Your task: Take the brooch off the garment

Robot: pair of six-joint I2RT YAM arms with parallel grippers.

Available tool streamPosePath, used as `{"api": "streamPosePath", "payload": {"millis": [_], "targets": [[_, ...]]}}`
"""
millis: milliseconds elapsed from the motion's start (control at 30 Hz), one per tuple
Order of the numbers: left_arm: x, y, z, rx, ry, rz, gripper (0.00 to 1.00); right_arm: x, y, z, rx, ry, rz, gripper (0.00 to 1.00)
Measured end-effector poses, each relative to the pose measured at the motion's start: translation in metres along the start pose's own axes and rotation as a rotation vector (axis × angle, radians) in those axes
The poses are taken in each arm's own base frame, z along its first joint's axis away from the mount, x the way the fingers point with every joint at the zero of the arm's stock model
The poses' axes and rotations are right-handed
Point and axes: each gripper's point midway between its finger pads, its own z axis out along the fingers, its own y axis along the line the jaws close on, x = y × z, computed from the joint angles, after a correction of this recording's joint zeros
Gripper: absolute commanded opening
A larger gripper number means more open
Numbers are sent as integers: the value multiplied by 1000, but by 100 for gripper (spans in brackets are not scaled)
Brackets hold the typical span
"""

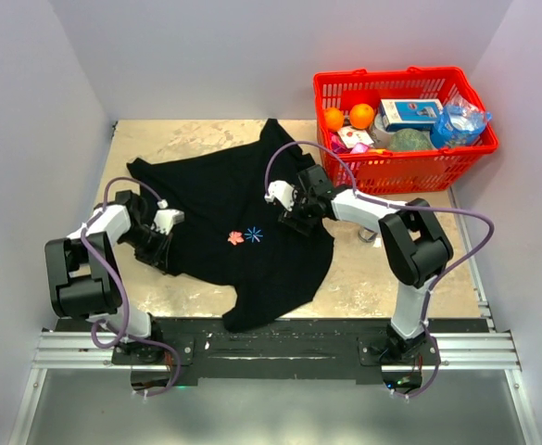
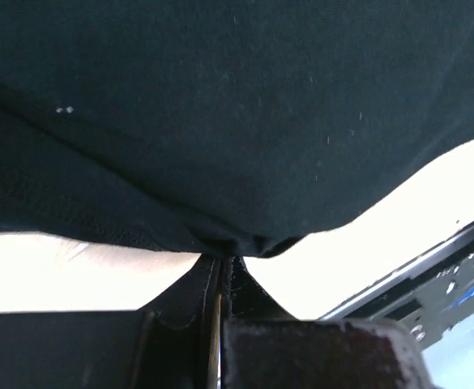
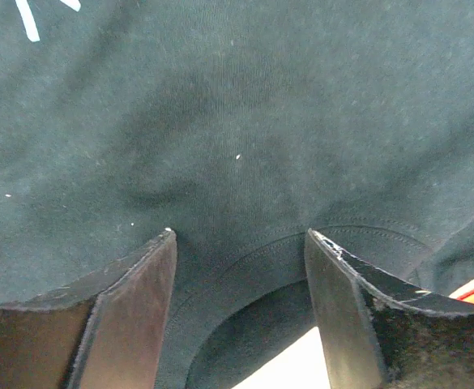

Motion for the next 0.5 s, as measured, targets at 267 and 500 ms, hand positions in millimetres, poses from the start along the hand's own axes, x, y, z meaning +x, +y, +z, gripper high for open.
{"api": "streamPosePath", "payload": {"millis": [267,500], "targets": [[-12,27,-71,-190,48,256,0,8,-7,3,33,38,-17,59],[30,54,-112,-388,272,530,0,5,-14,7,54,25,-27,57]]}}
